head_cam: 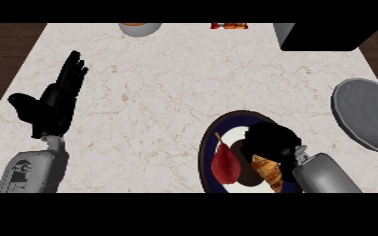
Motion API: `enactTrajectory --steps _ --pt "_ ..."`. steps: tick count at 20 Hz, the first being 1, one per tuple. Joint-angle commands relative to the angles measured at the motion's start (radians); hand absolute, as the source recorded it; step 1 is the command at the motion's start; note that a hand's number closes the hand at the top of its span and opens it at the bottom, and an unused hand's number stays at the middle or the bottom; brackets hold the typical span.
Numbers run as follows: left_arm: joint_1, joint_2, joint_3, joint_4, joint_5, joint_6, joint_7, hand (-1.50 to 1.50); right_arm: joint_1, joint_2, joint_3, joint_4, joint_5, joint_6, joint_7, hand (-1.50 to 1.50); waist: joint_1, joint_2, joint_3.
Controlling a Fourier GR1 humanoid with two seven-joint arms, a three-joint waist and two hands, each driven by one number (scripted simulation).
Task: Pick the croissant from the plate and place it in the pan
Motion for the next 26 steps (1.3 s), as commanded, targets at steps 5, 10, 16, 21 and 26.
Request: enactTrajectory --steps 5,10,16,21,26 --pt "-0.011 -0.016 0.004 0.002 -0.021 0.003 0.000 0.00 0.046 -0.001 -0.069 0.043 0.012 -0.120 -0.080 1.50 -0.003 0.004 0.003" --pt "0.027 0.004 0.039 0.040 -0.005 -0.003 -0.029 0.00 0.059 0.262 -0.330 0.023 -0.030 -0.039 0.450 1.50 -0.051 -0.002 0.001" --pt "0.044 0.000 0.048 0.026 0.005 -0.002 -0.031 0.00 0.055 0.366 -0.472 -0.128 0.020 -0.295 0.867 1.50 -0.051 -0.014 0.001" --pt "0.025 -0.017 0.016 0.031 -0.004 -0.016 -0.050 0.00 -0.052 0.369 -0.360 -0.279 0.018 -0.390 1.191 1.50 -0.007 -0.004 0.001" --pt "-0.002 0.003 0.028 0.035 0.001 -0.027 -0.023 0.00 -0.117 0.370 -0.371 -0.356 0.083 -0.450 1.340 1.50 -0.004 0.003 0.002"
